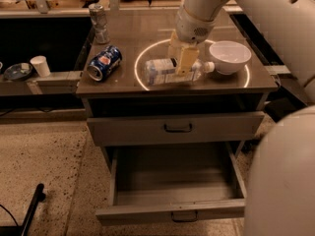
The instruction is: Pick blue plastic bottle from middle drawer and place on counter
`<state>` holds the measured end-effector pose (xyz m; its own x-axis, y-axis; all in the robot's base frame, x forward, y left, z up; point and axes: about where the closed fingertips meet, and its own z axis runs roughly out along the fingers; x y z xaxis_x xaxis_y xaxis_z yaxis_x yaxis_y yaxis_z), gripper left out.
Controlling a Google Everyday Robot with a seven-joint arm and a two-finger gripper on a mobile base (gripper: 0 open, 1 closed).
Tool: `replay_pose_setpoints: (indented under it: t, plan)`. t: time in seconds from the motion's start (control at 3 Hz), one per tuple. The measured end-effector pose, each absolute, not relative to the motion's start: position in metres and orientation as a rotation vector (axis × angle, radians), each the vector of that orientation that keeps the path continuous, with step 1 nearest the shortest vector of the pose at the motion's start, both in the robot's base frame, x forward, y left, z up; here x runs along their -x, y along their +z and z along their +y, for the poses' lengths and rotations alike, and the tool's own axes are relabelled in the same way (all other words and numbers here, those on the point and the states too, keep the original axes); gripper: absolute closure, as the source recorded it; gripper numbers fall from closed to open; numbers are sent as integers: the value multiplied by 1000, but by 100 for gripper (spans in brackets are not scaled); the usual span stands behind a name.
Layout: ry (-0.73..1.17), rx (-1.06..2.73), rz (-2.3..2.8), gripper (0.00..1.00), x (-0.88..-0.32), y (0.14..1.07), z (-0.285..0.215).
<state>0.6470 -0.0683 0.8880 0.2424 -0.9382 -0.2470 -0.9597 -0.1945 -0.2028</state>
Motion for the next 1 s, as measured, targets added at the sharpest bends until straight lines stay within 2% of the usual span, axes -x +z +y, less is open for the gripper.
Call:
replay_pose_setpoints:
  t: [0.33, 1.0]
  plan:
    - [158, 2085, 1748, 77, -680, 908, -58]
    - [110, 1827, 2145, 30, -733, 889, -56]
